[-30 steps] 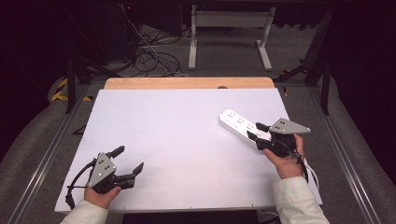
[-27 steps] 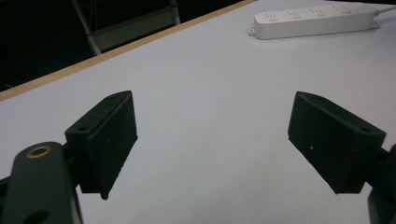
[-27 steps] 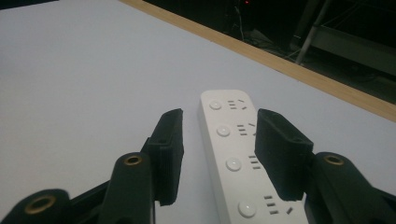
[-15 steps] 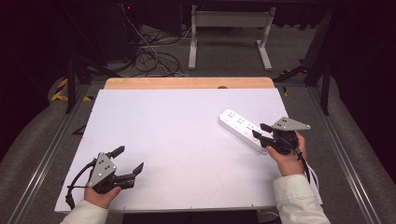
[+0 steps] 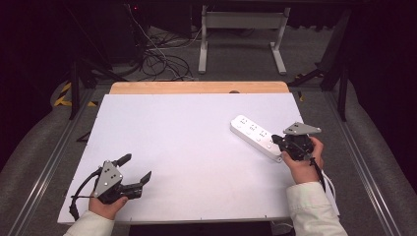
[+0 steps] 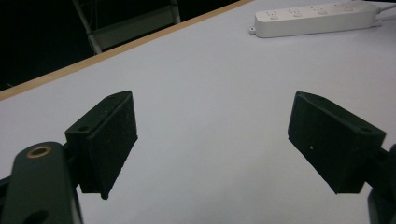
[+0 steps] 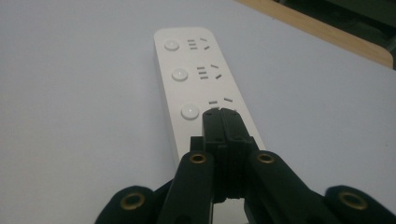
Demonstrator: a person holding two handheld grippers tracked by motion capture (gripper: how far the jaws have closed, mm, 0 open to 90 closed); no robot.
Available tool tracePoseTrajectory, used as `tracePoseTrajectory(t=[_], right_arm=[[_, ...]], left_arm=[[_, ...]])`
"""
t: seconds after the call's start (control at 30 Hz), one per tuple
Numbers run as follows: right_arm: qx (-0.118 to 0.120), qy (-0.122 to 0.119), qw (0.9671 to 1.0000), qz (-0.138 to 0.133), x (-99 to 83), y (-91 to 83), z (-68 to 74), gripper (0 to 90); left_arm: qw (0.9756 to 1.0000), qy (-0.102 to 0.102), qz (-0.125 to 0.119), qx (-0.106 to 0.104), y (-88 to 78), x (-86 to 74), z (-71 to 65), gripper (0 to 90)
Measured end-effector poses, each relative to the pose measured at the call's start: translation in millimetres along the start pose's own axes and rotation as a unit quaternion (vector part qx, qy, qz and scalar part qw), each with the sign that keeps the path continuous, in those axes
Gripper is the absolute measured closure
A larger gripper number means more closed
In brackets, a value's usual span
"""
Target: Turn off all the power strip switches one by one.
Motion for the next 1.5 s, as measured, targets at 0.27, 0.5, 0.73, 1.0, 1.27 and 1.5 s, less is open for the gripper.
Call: tracePoseTrajectory(t=[0.27, 0.5, 0.73, 1.0, 1.27, 1.5], right_arm=[[0.005, -0.004, 0.9990, 0.043, -3.1, 11.8, 1.0, 90.0], [0.011, -0.004, 0.9979, 0.064, -6.1, 22.7, 2.3, 90.0], [0.016, 0.013, 0.9971, 0.073, -9.2, 28.2, 0.3, 90.0], [0.017, 0.021, 0.9967, 0.077, -10.3, 30.2, 1.0, 90.0], [0.021, 0.031, 0.9959, 0.082, -11.4, 31.8, 1.8, 90.0], [0.020, 0.031, 0.9957, 0.084, -10.6, 32.3, 4.4, 90.0]], left_arm=[[1.0000, 0.000, 0.000, 0.001, 0.4, -0.1, 0.1, 16.5], [1.0000, 0.003, 0.003, 0.001, 0.7, -0.5, 1.0, 16.5], [1.0000, 0.003, 0.003, 0.002, 0.7, -0.6, 1.0, 16.6], [1.0000, 0.000, 0.001, 0.001, 0.5, -0.5, 0.4, 16.6], [1.0000, 0.001, 0.001, 0.001, 0.3, -0.4, 0.1, 16.7], [1.0000, 0.001, 0.001, 0.001, 0.4, -0.3, -0.4, 16.7]])
Point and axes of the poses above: each handheld gripper's, and its own axes: y roughly forward along the jaws, x roughly out of its top, z roughly to its left, the point moved 5 cm from there along y, roughly forward along the jaws, and after that the axes turned 1 degree about z, right-handed, at the moved point
